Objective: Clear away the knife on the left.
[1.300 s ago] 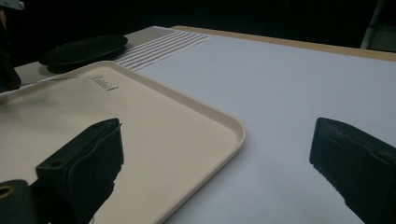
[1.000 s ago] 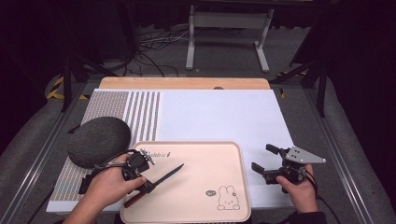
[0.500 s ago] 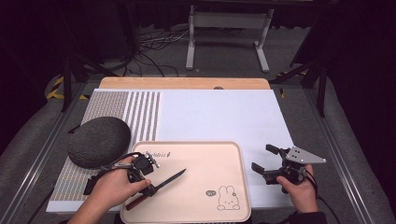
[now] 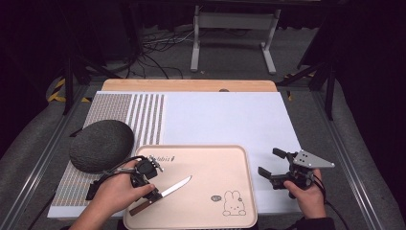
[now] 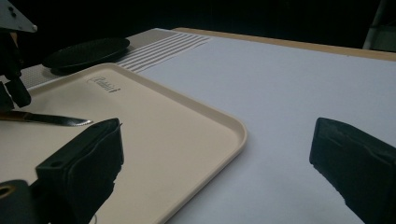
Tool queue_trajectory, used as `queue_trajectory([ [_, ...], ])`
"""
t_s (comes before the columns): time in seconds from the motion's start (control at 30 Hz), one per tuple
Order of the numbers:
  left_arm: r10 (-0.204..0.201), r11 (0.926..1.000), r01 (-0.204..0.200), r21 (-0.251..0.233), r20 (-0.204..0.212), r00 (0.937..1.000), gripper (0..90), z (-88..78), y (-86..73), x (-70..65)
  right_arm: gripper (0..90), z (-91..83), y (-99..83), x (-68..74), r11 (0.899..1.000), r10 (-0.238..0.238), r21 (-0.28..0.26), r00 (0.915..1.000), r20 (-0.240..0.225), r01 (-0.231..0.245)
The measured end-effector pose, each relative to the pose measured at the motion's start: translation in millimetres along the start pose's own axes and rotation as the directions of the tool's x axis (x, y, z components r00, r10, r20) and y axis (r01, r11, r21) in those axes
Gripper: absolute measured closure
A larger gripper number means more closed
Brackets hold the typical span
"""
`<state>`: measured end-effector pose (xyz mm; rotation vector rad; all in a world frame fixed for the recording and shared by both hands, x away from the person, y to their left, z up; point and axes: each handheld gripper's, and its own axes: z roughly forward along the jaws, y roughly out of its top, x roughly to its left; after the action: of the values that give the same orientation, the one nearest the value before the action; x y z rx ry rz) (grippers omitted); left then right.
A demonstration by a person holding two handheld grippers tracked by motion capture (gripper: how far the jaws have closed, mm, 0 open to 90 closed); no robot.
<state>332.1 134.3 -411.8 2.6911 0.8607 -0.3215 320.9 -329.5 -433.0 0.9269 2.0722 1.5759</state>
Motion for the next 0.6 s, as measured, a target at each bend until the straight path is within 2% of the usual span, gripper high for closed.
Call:
queue_trajectory([
  [0.03, 0.000, 1.0000, 0.000, 0.000, 0.000, 1.0000, 61.1, 0.0, 0.0, 0.0, 3.5, 0.0, 0.0, 0.0, 1.000, 0.000, 0.000, 1.0000, 0.000, 0.000],
  [0.07, -0.001, 1.0000, 0.001, 0.001, -0.009, 1.0000, 61.1, -0.2, -0.1, -0.7, 3.4, -0.1, 0.0, 0.0, 1.000, 0.001, -0.001, 1.0000, 0.001, -0.001],
  [0.13, 0.003, 1.0000, -0.003, -0.005, -0.034, 0.9994, 46.5, -0.3, -0.2, -2.3, 3.4, -0.2, 0.0, -0.1, 1.000, 0.002, -0.002, 1.0000, 0.001, -0.002],
  [0.27, 0.047, 0.9974, -0.050, -0.052, -0.061, 0.9970, 32.2, -2.2, 0.3, -3.4, 3.4, -0.1, 0.1, 0.0, 1.000, 0.002, -0.003, 1.0000, 0.000, -0.002],
  [0.37, 0.048, 0.9956, -0.053, -0.077, -0.065, 0.9967, 23.1, -4.6, -0.2, -4.7, 3.4, -0.1, 0.0, -0.1, 1.000, 0.002, -0.002, 1.0000, -0.001, -0.002],
  [0.47, 0.056, 0.9938, -0.061, -0.092, -0.064, 0.9964, 21.8, -6.1, -0.8, -5.2, 3.4, -0.2, 0.0, -0.3, 1.000, 0.001, -0.003, 1.0000, -0.001, -0.001],
  [0.6, 0.118, 0.9794, -0.131, -0.154, -0.089, 0.9890, 20.6, -8.2, -0.1, -7.3, 3.4, -0.2, -0.1, -0.5, 1.000, 0.001, -0.002, 1.0000, 0.000, -0.001],
])
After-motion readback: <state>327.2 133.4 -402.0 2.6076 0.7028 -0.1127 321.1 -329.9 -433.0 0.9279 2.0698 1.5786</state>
